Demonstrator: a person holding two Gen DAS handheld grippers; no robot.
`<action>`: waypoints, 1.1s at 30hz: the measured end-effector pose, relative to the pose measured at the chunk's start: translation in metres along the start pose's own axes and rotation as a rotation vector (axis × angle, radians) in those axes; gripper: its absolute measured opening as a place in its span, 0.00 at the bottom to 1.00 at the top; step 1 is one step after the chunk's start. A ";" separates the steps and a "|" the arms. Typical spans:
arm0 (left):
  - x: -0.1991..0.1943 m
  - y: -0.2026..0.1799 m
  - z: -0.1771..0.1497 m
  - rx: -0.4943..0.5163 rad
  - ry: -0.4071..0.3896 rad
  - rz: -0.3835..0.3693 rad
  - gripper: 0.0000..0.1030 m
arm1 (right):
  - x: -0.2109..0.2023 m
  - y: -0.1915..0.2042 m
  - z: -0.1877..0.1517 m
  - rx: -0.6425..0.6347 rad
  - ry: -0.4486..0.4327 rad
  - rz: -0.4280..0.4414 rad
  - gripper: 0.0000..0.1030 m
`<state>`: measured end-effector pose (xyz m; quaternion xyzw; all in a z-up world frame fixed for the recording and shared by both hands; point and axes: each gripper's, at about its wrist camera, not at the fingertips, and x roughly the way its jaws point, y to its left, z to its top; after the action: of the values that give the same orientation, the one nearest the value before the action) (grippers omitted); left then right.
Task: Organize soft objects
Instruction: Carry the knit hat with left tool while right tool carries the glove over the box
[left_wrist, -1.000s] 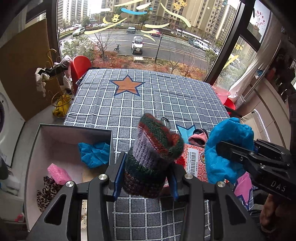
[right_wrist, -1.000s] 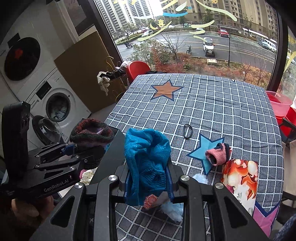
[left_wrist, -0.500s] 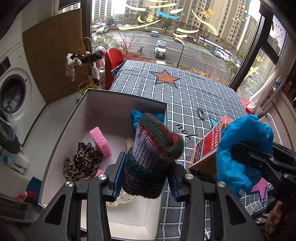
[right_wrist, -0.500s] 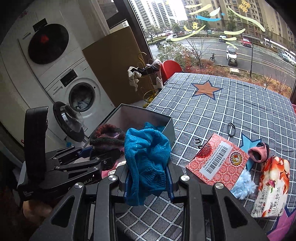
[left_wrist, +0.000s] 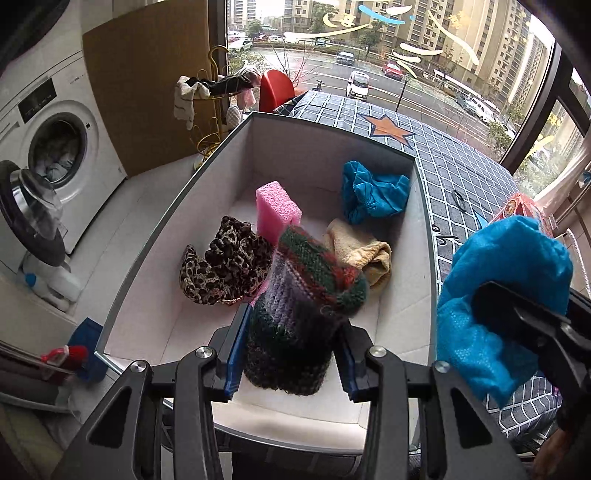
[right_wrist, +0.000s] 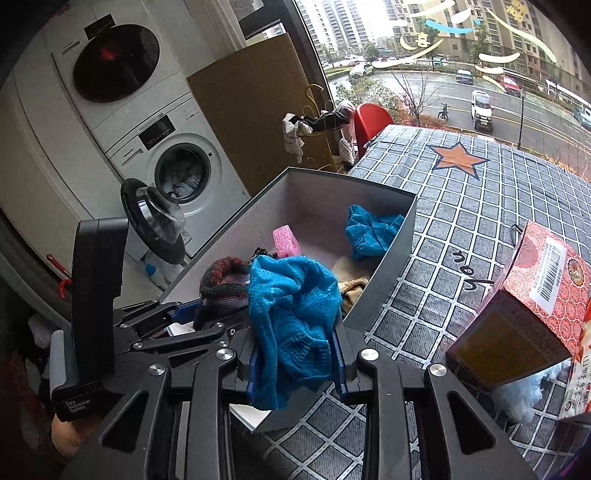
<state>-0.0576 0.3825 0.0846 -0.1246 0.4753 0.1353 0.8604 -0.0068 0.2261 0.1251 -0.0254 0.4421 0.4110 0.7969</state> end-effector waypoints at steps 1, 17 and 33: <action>0.001 0.002 -0.002 -0.004 -0.002 0.001 0.44 | 0.002 0.002 -0.003 0.000 -0.003 -0.001 0.30; 0.011 0.017 -0.014 0.014 0.016 0.019 0.44 | 0.019 0.014 -0.019 -0.013 -0.006 -0.009 0.30; 0.009 0.017 -0.010 0.022 0.013 0.017 0.44 | 0.019 0.014 -0.017 -0.002 -0.004 0.001 0.30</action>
<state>-0.0670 0.3959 0.0704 -0.1121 0.4834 0.1366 0.8574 -0.0223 0.2404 0.1054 -0.0253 0.4399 0.4119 0.7977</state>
